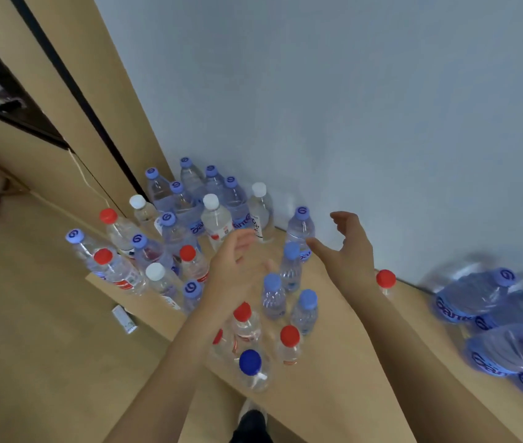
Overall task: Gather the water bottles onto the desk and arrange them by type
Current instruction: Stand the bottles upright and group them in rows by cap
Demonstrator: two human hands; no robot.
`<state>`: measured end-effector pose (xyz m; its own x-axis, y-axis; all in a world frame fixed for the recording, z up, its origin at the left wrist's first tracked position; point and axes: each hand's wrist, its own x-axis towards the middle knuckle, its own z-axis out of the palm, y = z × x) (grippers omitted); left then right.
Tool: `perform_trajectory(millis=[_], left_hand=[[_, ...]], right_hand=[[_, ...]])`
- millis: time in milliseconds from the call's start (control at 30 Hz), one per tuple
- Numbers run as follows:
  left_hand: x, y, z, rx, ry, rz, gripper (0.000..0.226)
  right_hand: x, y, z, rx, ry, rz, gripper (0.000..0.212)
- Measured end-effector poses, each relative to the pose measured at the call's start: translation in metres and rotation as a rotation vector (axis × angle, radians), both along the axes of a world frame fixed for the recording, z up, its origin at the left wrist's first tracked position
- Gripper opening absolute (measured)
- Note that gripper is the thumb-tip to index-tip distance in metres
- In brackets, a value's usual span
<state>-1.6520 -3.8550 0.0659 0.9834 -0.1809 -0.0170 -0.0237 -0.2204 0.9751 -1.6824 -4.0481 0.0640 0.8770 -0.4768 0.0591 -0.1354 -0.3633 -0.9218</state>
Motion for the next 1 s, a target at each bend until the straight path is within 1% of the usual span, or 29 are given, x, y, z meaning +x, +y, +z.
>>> perform_trajectory(millis=[167, 333, 433, 567, 833, 900, 1000], left_hand=[[0.038, 0.015, -0.011, 0.051, 0.017, -0.067, 0.055], [0.067, 0.009, -0.022, 0.036, 0.087, -0.176, 0.055], [0.080, 0.005, -0.030, 0.064, 0.098, -0.238, 0.052], [0.096, -0.001, -0.036, 0.104, 0.110, -0.301, 0.054], [0.117, -0.001, -0.043, 0.103, 0.139, -0.374, 0.051], [0.121, -0.001, -0.046, 0.109, 0.145, -0.388, 0.051], [0.124, 0.000, -0.049, 0.126, 0.150, -0.415, 0.053]], right_hand=[[0.034, 0.015, -0.011, -0.006, 0.049, -0.036, 0.063], [0.059, 0.016, -0.027, 0.008, 0.100, -0.110, 0.066], [0.072, 0.015, -0.039, 0.019, 0.152, -0.130, 0.068], [0.092, 0.015, -0.054, 0.086, 0.233, -0.140, 0.071], [0.126, 0.012, -0.079, 0.249, 0.295, -0.145, 0.055], [0.127, 0.010, -0.085, 0.299, 0.281, -0.178, 0.050], [0.124, 0.008, -0.087, 0.317, 0.255, -0.241, 0.044]])
